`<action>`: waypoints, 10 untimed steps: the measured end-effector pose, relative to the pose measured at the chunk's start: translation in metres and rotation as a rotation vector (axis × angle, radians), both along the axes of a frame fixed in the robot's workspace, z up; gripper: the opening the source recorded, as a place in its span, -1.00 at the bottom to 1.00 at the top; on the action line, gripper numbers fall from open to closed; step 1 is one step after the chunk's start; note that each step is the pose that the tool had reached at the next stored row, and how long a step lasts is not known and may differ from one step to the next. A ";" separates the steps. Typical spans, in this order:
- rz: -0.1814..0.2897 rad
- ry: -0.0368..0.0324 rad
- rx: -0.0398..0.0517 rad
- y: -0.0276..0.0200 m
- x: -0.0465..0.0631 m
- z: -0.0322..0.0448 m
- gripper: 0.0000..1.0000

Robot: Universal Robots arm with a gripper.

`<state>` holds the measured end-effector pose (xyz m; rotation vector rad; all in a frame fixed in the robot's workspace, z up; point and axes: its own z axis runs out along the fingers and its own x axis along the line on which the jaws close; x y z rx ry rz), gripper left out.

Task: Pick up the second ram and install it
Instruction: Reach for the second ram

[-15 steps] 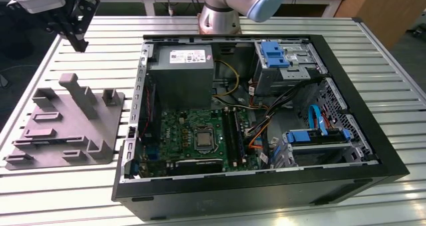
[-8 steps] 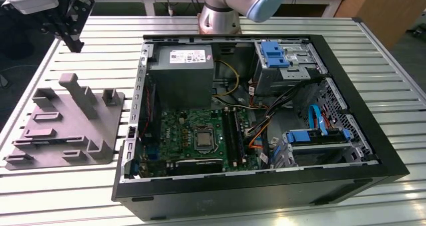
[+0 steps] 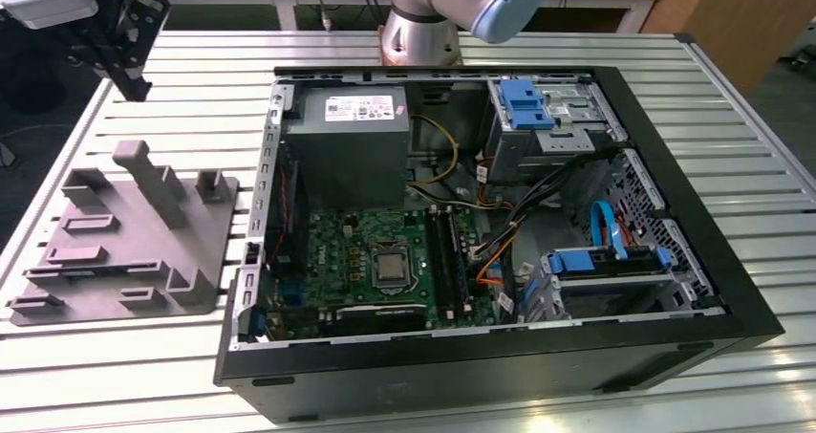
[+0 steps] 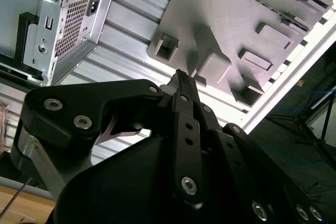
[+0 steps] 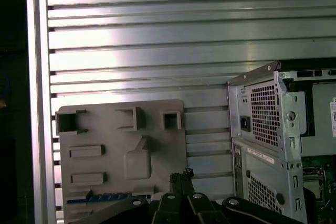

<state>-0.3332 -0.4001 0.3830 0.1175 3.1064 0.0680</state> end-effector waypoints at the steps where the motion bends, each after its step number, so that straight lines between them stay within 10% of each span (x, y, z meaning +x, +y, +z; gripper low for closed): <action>1: 0.000 0.0001 -0.0001 0.0000 -0.001 -0.0001 -0.79; 10: 0.000 0.0000 0.0000 0.0000 -0.013 -0.0017 -0.79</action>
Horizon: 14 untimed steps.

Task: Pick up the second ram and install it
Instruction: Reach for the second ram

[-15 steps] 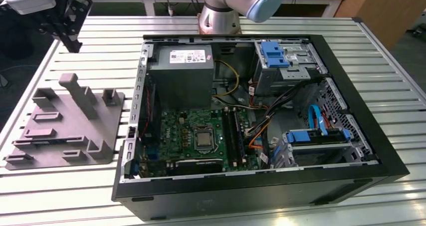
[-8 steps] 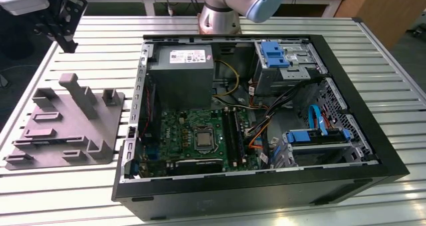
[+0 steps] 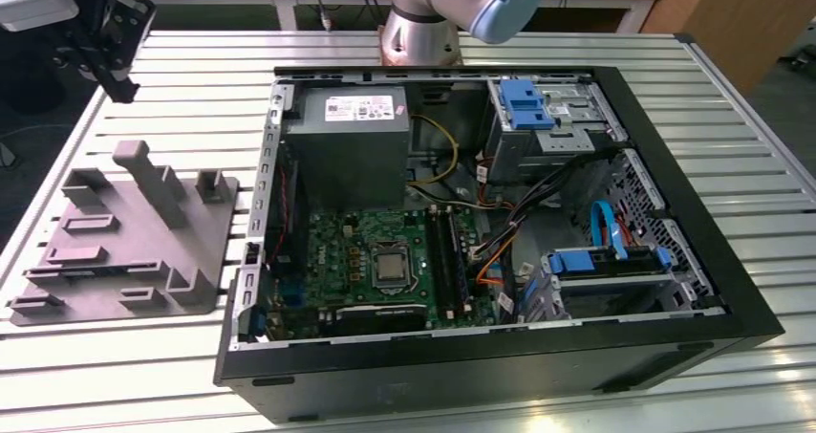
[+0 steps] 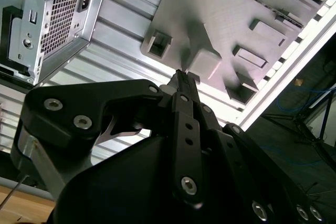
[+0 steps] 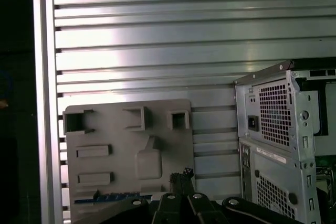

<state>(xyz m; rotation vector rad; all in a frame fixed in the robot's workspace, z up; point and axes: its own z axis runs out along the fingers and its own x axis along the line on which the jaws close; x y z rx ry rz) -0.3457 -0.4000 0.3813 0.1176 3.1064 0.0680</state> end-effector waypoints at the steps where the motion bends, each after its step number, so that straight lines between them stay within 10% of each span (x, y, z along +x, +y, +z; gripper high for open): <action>1: 0.000 0.0000 0.0000 0.0000 -0.001 -0.0002 -0.79; 14: 0.000 0.0000 0.0000 -0.0005 -0.021 -0.0025 -0.79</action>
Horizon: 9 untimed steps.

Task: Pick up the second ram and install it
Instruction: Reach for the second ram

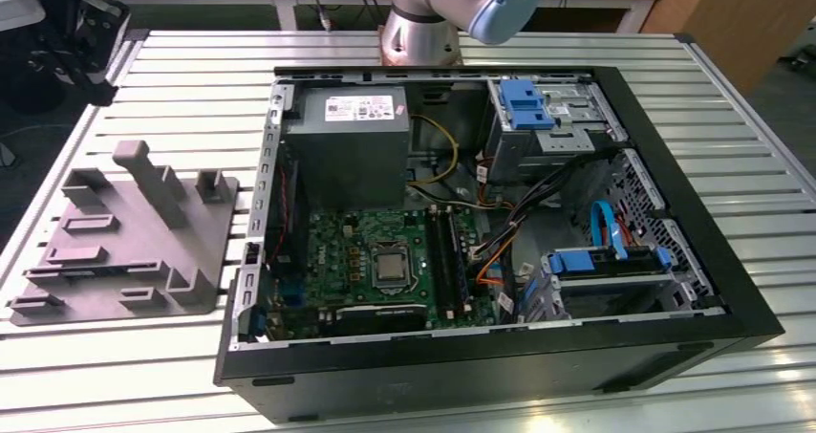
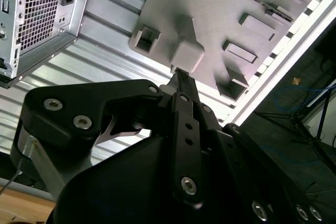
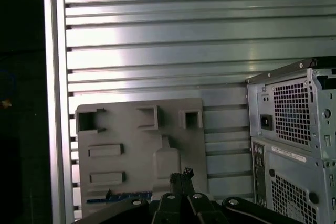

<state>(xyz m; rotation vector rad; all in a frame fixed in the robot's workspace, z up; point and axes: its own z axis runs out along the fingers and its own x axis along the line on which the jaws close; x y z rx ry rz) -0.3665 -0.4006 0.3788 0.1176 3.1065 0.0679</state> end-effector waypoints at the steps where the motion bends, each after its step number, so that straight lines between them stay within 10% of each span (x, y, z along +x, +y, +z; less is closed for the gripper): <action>1: 0.000 0.0001 0.0000 -0.0002 -0.001 -0.0002 -0.79; 9: 0.000 0.0000 0.0000 -0.0029 -0.012 -0.0020 -0.79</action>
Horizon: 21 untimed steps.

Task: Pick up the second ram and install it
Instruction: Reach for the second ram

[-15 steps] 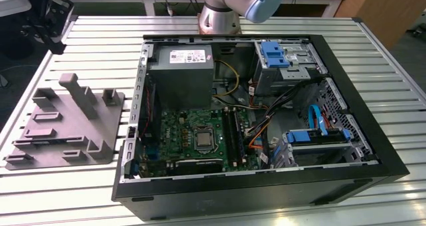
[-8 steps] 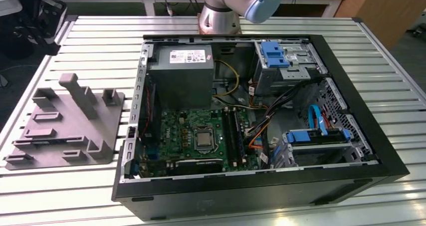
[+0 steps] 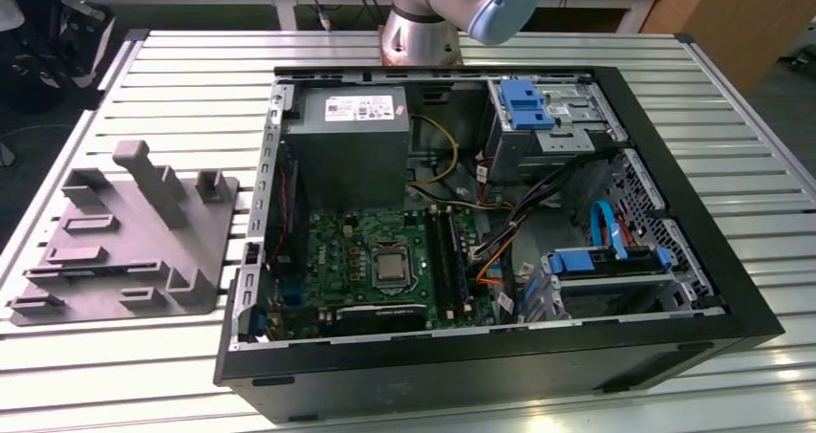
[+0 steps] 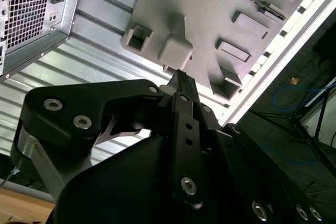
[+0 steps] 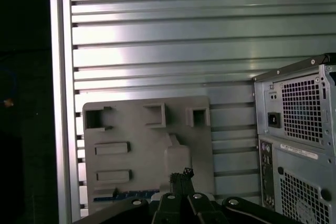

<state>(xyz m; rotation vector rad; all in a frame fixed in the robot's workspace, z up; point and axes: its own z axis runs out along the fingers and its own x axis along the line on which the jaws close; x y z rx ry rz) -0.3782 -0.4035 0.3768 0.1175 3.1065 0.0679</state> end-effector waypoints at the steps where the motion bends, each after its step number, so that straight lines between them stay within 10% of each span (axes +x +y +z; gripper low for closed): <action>1: 0.000 0.0000 0.0000 -0.0004 -0.001 -0.0003 -0.79; 21: 0.000 0.0000 0.0000 -0.0112 -0.023 -0.0077 -0.79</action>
